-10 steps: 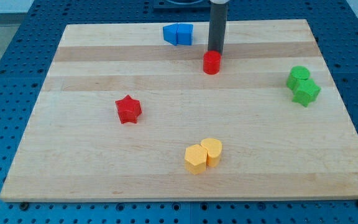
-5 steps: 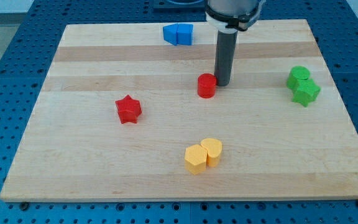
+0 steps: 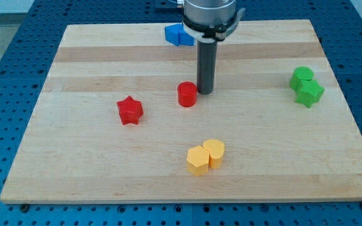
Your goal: Move the red circle bottom left to the red star
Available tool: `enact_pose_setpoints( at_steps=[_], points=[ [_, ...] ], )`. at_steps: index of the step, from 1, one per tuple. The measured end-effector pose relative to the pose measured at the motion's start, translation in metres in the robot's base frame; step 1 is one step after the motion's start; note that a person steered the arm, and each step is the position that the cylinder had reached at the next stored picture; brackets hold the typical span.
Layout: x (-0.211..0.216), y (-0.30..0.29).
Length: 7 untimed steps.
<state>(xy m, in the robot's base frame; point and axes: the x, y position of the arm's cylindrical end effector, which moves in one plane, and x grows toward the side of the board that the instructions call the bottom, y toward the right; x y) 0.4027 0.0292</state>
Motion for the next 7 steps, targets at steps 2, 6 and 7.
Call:
enact_pose_setpoints(
  at_steps=[2, 6, 7],
  points=[
    [0.022, -0.044],
    [0.081, -0.065],
    [0.095, -0.081]
  ],
)
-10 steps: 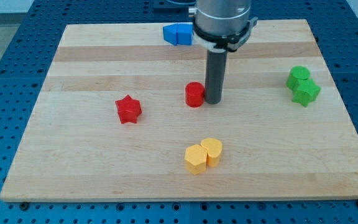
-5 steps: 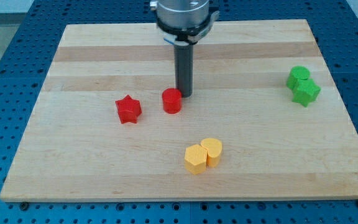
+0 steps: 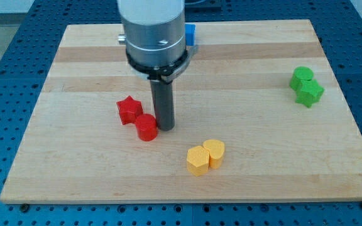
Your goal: Move the red circle bottom left to the red star
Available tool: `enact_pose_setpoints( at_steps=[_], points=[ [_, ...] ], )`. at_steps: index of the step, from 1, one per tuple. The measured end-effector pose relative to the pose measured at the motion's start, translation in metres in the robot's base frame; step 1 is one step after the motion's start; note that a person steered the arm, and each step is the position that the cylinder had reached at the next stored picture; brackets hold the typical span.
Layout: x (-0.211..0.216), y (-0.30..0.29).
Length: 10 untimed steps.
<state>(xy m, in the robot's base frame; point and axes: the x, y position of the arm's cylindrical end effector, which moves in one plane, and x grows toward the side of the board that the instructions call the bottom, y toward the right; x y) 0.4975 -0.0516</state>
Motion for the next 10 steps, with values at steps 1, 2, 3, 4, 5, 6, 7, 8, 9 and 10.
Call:
enact_pose_setpoints(
  at_steps=[1, 2, 3, 4, 5, 6, 7, 8, 9, 10],
  points=[
    [0.016, -0.02],
    [0.018, -0.04],
    [0.017, -0.051],
    [0.009, -0.056],
    [-0.001, -0.059],
    [-0.002, -0.075],
    [-0.002, -0.097],
    [-0.001, -0.12],
    [0.002, -0.137],
    [-0.001, -0.142]
  ],
)
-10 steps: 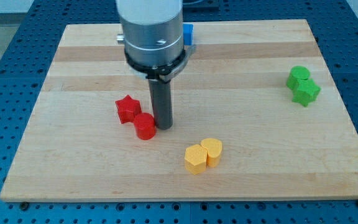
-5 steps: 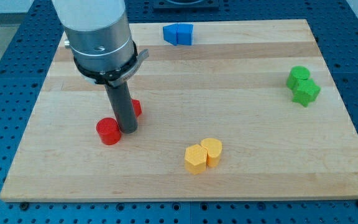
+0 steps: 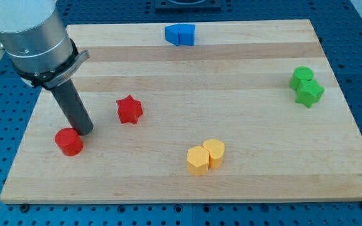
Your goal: Move the red circle bottom left to the red star
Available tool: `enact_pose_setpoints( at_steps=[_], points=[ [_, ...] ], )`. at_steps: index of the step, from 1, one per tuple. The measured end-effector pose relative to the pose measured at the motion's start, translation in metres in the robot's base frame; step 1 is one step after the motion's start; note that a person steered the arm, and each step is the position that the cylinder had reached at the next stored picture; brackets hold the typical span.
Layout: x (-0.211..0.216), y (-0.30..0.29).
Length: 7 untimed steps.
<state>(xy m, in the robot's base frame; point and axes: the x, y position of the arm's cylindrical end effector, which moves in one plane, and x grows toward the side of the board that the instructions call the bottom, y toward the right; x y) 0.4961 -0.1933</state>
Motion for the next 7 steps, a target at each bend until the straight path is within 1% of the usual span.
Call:
enact_pose_setpoints(
  at_steps=[2, 3, 4, 7],
  points=[
    [-0.001, -0.036],
    [0.0, -0.043],
    [0.004, -0.043],
    [0.027, -0.018]
  ],
)
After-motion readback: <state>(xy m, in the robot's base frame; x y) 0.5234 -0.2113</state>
